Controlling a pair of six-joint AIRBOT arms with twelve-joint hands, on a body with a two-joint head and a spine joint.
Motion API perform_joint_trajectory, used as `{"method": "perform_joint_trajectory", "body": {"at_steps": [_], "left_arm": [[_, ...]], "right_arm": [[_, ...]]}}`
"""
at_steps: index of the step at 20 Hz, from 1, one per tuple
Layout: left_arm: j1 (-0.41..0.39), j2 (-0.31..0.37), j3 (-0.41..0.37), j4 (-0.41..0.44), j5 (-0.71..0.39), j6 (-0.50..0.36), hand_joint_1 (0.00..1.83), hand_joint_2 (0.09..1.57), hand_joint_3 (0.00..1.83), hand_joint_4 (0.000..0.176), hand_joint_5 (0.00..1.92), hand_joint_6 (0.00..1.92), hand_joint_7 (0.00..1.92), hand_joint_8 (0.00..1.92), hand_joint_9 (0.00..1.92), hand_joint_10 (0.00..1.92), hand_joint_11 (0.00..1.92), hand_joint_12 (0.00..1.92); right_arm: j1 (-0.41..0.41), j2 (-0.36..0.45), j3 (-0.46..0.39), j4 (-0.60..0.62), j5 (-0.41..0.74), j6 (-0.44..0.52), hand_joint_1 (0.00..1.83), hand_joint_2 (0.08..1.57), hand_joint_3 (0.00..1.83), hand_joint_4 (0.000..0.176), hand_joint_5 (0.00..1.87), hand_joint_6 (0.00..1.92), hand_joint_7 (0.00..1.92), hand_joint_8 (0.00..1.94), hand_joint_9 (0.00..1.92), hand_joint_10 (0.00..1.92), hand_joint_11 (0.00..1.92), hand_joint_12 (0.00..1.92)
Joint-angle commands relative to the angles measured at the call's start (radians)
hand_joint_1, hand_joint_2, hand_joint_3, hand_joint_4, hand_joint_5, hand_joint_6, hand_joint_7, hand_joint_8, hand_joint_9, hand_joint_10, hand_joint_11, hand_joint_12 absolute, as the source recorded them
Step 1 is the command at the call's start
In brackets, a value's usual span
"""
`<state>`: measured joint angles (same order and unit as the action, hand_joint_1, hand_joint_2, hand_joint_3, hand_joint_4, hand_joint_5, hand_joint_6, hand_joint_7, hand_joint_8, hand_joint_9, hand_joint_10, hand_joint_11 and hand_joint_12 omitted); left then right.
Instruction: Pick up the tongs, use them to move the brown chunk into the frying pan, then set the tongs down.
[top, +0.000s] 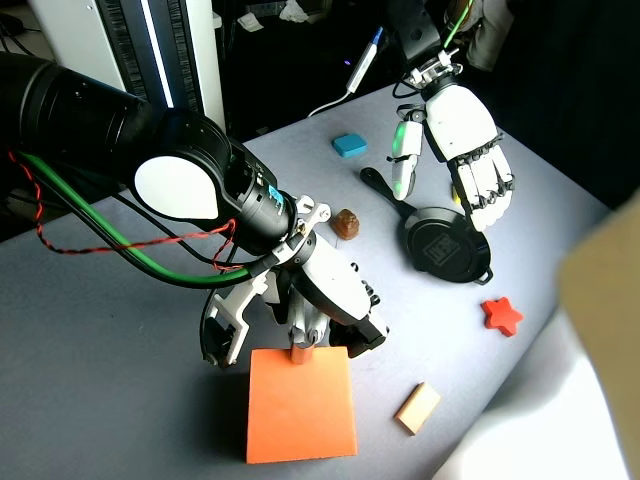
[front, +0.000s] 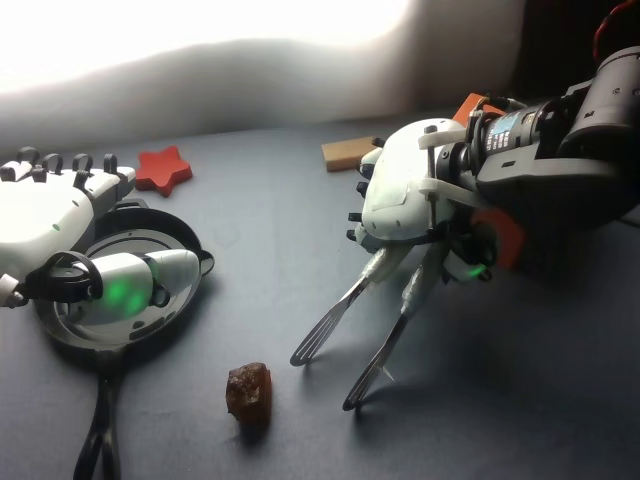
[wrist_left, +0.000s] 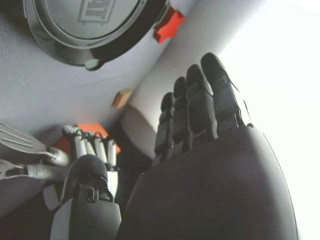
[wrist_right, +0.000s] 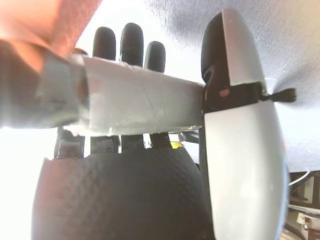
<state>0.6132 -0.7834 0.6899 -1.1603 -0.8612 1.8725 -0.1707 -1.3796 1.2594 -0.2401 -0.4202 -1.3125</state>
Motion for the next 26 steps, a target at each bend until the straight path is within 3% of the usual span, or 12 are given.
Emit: {"method": "perform_joint_trajectory", "body": {"at_steps": [1, 6, 8, 9, 10, 23, 24, 26], "left_arm": [[-0.002, 0.006, 0.01, 0.055, -0.084, -0.009, 0.0, 1.15, 0.0, 0.0, 0.13, 0.0, 0.18, 0.0, 0.18, 0.0, 0.0, 0.55], [0.02, 0.007, 0.018, 0.06, -0.123, -0.042, 0.0, 1.16, 0.0, 0.0, 0.11, 0.0, 0.18, 0.0, 0.19, 0.0, 0.0, 0.58], [0.032, 0.009, 0.021, 0.062, -0.125, -0.056, 0.0, 1.16, 0.0, 0.0, 0.13, 0.01, 0.18, 0.0, 0.19, 0.0, 0.0, 0.57], [0.034, 0.009, 0.022, 0.063, -0.127, -0.061, 0.0, 1.16, 0.0, 0.0, 0.13, 0.01, 0.18, 0.0, 0.19, 0.0, 0.0, 0.56], [0.035, 0.009, 0.024, 0.063, -0.128, -0.063, 0.0, 1.16, 0.0, 0.0, 0.12, 0.0, 0.17, 0.0, 0.18, 0.0, 0.0, 0.55], [0.05, 0.009, 0.039, 0.079, -0.134, -0.075, 0.0, 1.16, 0.0, 0.0, 0.12, 0.0, 0.17, 0.0, 0.17, 0.0, 0.0, 0.53], [0.051, 0.009, 0.04, 0.079, -0.134, -0.075, 0.0, 1.17, 0.0, 0.0, 0.13, 0.0, 0.18, 0.0, 0.18, 0.0, 0.0, 0.54], [0.053, 0.009, 0.042, 0.079, -0.134, -0.077, 0.0, 1.16, 0.0, 0.0, 0.14, 0.0, 0.19, 0.0, 0.19, 0.01, 0.0, 0.59]], "right_arm": [[0.009, 0.008, -0.004, -0.013, 0.078, -0.001, 1.06, 1.11, 0.04, 0.0, 0.56, 0.58, 0.81, 0.12, 0.51, 0.75, 0.13, 1.61], [0.032, 0.022, -0.009, -0.013, 0.07, 0.04, 1.07, 1.14, 0.02, 0.0, 0.82, 0.29, 0.92, 0.04, 0.65, 0.59, 0.27, 1.52], [0.041, 0.03, -0.017, -0.013, 0.067, 0.055, 1.04, 1.16, 0.02, 0.0, 0.87, 0.23, 0.94, 0.03, 0.66, 0.62, 0.28, 1.55], [0.044, 0.034, -0.022, -0.013, 0.067, 0.056, 1.09, 1.17, 0.03, 0.0, 0.83, 1.01, 0.97, 0.03, 0.67, 0.64, 0.31, 1.56], [0.045, 0.037, -0.026, -0.013, 0.067, 0.057, 1.11, 1.19, 0.02, 0.0, 0.82, 1.18, 1.01, 0.04, 0.7, 0.66, 0.33, 1.57], [0.146, 0.113, -0.126, -0.015, 0.05, 0.152, 1.1, 1.21, 0.0, 0.0, 0.79, 1.26, 1.02, 0.02, 0.71, 0.67, 0.31, 1.6], [0.153, 0.118, -0.136, -0.04, 0.051, 0.187, 1.11, 1.21, 0.0, 0.0, 0.8, 1.24, 1.02, 0.02, 0.71, 0.68, 0.31, 1.6], [0.157, 0.128, -0.16, -0.236, 0.056, 0.382, 1.1, 1.21, 0.0, 0.0, 0.8, 1.25, 1.02, 0.02, 0.71, 0.69, 0.32, 1.62]]}}
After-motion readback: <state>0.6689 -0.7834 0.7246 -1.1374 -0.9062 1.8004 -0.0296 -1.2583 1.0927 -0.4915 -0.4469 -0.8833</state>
